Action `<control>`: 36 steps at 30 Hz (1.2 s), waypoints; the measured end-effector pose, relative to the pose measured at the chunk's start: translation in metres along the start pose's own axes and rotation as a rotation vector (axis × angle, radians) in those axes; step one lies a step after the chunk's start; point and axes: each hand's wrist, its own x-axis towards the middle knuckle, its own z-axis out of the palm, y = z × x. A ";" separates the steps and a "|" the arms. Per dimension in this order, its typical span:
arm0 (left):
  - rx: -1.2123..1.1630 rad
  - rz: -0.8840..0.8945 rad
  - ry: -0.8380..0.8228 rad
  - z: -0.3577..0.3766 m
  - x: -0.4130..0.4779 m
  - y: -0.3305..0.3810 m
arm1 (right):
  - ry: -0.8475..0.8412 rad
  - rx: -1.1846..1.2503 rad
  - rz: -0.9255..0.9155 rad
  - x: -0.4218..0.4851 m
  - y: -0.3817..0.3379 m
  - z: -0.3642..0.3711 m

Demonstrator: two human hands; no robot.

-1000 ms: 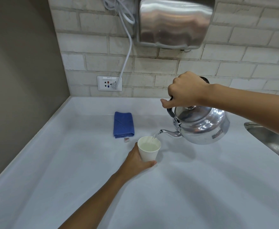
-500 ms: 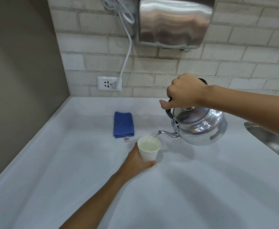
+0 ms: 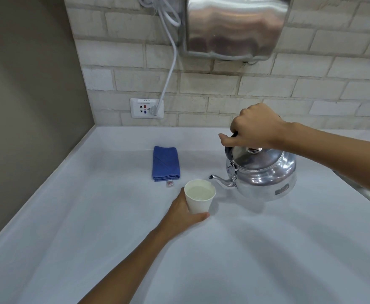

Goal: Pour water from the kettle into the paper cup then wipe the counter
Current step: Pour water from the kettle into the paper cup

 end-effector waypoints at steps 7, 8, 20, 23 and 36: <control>0.018 -0.034 0.011 0.000 0.001 -0.001 | 0.025 0.124 0.206 -0.009 0.021 0.030; 0.018 -0.040 0.010 0.000 0.001 -0.002 | 0.034 0.150 0.257 -0.008 0.026 0.036; 0.027 -0.074 -0.008 0.000 0.000 0.000 | 0.022 0.444 0.609 0.051 0.053 0.108; 0.034 -0.079 -0.014 -0.001 0.000 0.002 | 0.016 0.479 0.615 0.069 0.052 0.122; 0.056 -0.100 -0.018 -0.001 -0.001 0.001 | -0.060 0.464 0.564 0.108 0.032 0.160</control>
